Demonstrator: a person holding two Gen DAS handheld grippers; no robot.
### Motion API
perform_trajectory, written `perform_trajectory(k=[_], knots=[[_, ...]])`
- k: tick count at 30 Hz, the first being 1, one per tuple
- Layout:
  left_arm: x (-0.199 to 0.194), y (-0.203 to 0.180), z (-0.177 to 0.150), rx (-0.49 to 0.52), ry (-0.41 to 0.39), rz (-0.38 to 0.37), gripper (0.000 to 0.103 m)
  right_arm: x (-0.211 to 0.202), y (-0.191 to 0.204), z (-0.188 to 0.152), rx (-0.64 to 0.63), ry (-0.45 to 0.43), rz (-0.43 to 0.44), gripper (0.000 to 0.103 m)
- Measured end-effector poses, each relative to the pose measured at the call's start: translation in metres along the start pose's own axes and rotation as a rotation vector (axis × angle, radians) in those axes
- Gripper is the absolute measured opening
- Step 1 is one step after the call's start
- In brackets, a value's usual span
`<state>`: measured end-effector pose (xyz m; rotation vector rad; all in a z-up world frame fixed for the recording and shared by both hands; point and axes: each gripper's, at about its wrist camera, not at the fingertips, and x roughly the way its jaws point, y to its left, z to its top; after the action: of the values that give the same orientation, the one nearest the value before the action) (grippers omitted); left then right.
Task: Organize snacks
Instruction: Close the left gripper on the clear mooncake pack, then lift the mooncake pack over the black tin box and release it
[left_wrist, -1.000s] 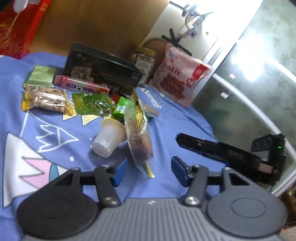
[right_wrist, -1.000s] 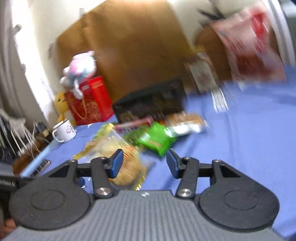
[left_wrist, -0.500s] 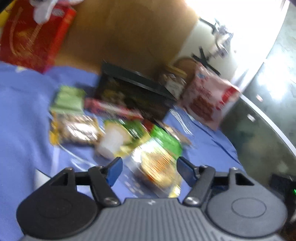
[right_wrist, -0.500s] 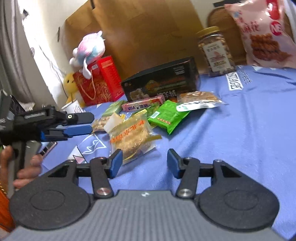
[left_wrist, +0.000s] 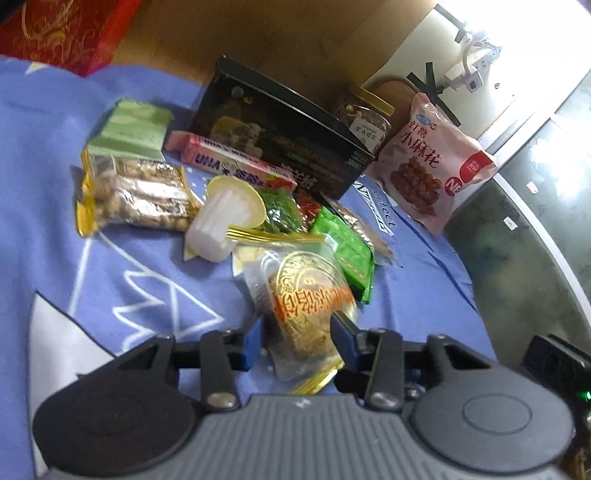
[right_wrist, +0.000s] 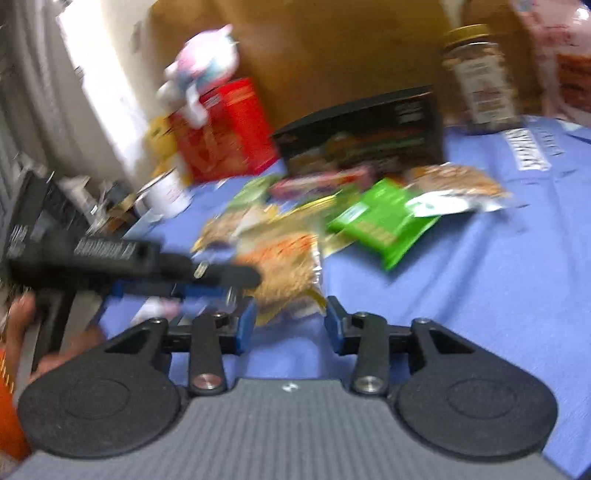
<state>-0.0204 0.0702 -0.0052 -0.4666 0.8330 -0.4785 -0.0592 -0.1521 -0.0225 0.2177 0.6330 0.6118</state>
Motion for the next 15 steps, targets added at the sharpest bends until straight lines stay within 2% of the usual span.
perform_trajectory(k=[1, 5, 8, 10, 11, 13, 15], knots=[[-0.001, -0.002, 0.001, 0.013, -0.008, 0.008, 0.039, 0.001, 0.005, -0.002, -0.021, 0.003, -0.005, 0.03], [-0.002, -0.007, 0.008, 0.044, -0.026, 0.033, 0.04, 0.001, 0.016, 0.001, -0.075, -0.039, -0.027, 0.029], [0.002, 0.002, 0.01, 0.027, -0.002, 0.025, 0.041, 0.006, 0.016, 0.004, -0.112, -0.013, -0.05, 0.036], [0.003, 0.006, 0.011, 0.017, 0.001, 0.008, 0.042, 0.006, 0.013, 0.005, -0.127, -0.015, -0.068, 0.047], [0.003, 0.007, 0.012, 0.016, 0.001, 0.002, 0.042, 0.006, 0.014, 0.007, -0.136, -0.018, -0.079, 0.057], [0.007, 0.006, 0.012, 0.013, 0.009, -0.015, 0.041, 0.009, 0.014, 0.009, -0.168, -0.019, -0.083, 0.059], [0.008, 0.003, 0.012, 0.025, 0.007, -0.006, 0.041, 0.02, 0.018, 0.01, -0.19, 0.024, -0.055, 0.056]])
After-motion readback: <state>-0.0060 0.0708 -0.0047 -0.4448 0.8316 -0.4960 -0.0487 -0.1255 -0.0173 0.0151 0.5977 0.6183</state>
